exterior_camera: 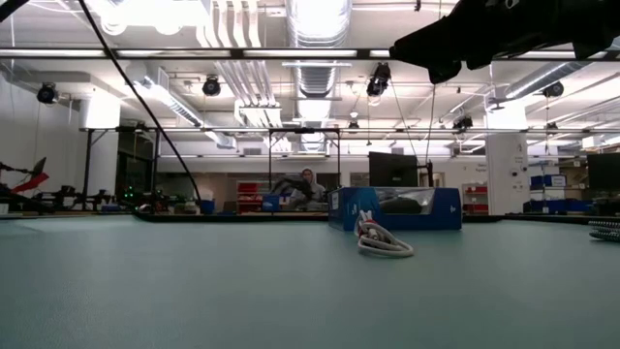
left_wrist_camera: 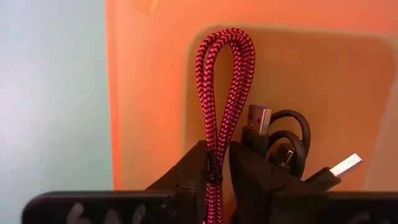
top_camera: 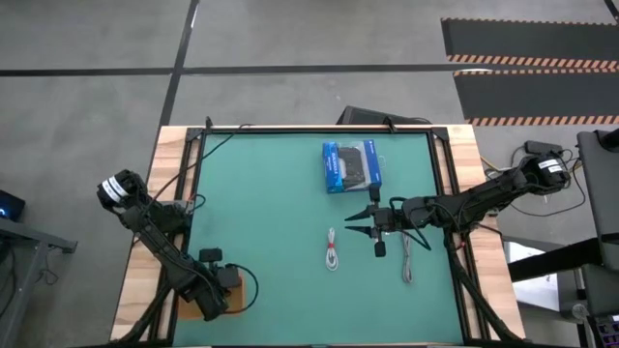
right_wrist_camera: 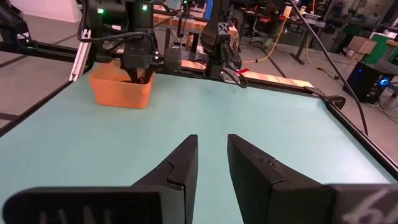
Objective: Pick and place USB-C Cables
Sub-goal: Put the pink charger cable into the orange bin
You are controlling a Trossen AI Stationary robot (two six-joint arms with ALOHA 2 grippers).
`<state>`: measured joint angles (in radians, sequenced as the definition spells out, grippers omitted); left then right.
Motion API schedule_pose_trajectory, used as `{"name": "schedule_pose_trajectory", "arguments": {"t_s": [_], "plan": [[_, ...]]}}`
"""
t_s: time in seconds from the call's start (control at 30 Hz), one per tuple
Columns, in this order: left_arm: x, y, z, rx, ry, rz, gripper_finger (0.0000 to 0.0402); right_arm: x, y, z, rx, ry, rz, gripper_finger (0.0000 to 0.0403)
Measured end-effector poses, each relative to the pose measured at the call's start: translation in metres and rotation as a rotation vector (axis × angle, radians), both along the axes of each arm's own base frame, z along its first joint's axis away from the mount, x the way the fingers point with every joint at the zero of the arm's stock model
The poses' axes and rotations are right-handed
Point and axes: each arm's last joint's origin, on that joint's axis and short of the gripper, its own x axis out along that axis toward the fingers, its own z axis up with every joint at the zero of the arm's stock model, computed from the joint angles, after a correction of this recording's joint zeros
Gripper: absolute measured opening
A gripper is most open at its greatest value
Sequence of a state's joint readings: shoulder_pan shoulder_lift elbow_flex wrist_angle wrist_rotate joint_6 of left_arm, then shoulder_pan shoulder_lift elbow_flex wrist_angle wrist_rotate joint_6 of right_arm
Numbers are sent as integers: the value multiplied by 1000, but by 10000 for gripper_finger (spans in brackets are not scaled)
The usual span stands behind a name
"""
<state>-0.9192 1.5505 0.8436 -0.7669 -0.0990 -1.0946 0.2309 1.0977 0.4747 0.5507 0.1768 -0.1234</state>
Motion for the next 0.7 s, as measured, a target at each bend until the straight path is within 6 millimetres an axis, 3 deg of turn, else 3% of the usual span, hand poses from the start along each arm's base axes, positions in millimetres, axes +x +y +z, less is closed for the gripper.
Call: {"name": "schedule_pose_trajectory", "arguments": {"t_s": [0.7], "plan": [[-5, -1, 26, -156, 54, 19, 61, 0, 0, 0, 0, 0, 0, 77]]}}
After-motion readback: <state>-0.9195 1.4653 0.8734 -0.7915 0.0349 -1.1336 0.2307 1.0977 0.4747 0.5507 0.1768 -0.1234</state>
